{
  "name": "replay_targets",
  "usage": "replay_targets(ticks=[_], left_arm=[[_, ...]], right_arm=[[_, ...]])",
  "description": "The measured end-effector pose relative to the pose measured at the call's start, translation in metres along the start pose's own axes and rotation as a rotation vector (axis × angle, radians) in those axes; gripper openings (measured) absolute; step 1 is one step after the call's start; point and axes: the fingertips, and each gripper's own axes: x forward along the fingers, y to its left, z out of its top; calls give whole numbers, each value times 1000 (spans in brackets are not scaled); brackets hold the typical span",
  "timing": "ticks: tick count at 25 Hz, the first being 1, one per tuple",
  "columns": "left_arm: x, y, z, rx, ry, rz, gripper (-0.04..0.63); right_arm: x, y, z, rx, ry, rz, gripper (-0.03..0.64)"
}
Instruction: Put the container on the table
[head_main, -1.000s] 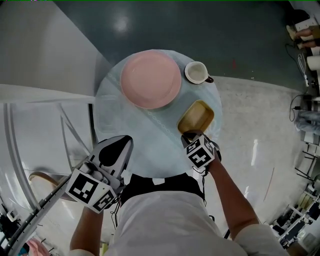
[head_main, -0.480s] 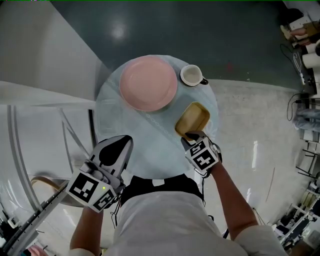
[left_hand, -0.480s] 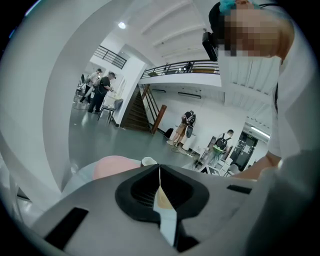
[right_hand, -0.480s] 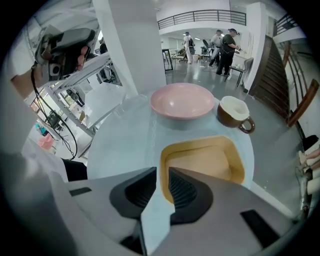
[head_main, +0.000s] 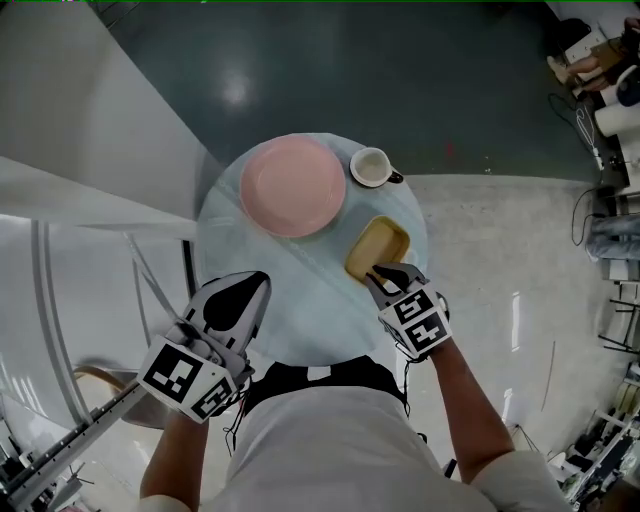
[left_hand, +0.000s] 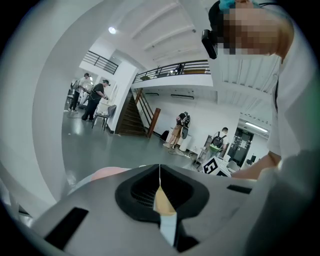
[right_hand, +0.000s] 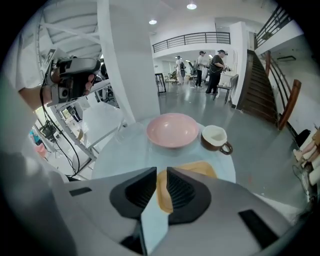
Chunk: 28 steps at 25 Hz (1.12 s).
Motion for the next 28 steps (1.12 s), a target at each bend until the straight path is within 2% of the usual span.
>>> replay_targets(ticks=[17,25,28], left_arm=[[-11,-31,32,107,-18,-32,26],[-20,-44,40,139,-32,-51,26],[-24,-49,40,147,-36,-56,26]], right_arm=[[-68,22,61,-52,-227,-43,52],[-94,31,73,-30,-312,-58,38],[-98,35,68,-22,-315,-63,34]])
